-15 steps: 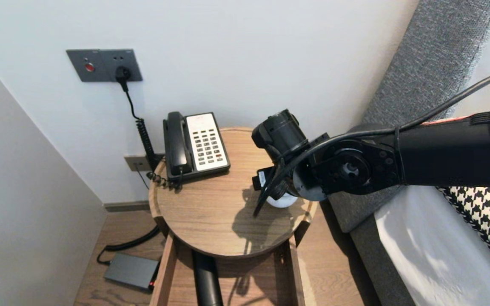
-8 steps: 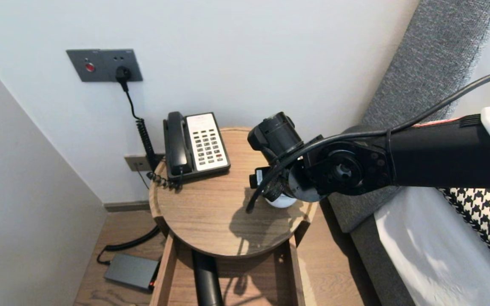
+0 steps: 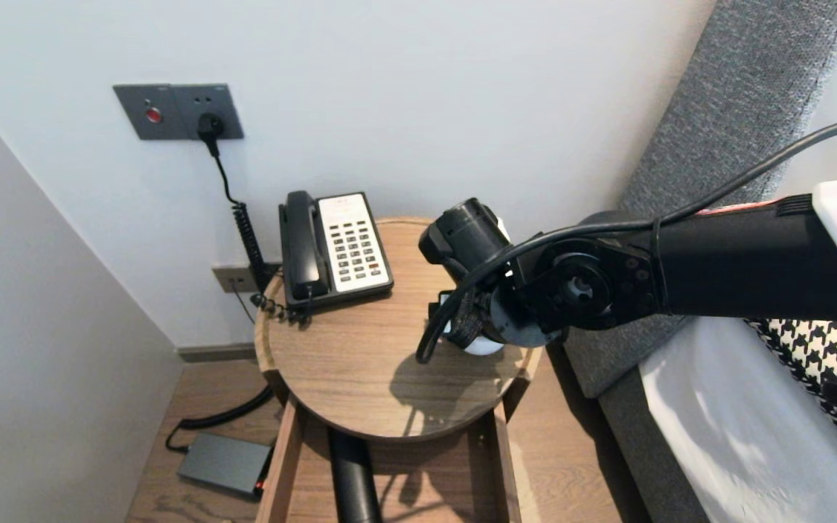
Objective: Put the remote controls on the table in the drawer one by one
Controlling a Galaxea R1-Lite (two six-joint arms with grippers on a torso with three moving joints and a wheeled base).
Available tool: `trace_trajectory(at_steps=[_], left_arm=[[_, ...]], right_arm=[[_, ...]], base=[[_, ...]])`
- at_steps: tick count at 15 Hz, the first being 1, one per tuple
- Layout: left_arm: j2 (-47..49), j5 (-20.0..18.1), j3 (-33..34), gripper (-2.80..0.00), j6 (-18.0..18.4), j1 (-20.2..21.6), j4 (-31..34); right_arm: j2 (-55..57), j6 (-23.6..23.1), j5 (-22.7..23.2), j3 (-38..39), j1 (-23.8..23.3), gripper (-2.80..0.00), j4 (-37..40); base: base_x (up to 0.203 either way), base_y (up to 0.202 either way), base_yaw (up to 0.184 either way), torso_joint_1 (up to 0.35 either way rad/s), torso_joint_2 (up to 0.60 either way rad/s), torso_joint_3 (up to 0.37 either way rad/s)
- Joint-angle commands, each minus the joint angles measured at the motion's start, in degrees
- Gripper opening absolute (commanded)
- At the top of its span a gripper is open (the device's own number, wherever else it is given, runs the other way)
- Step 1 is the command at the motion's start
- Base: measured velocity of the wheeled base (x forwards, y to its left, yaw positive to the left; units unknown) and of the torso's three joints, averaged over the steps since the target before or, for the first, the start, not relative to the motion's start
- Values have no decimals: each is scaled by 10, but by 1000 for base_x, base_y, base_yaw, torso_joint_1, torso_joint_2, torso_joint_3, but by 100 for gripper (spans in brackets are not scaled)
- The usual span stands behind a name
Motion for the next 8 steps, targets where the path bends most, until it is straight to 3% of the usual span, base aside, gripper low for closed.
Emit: trace_trajectory(at_steps=[1,8], left_arm=[[-1,0,7,-280,0,1,0],[-1,0,7,-280,0,0,0]], right_arm=[[1,5,-2,-6,0,0,8],[1,27,-1,-20,1,0,33]], base=[[0,0,0,0,0,0],[0,0,0,0,0,0]])
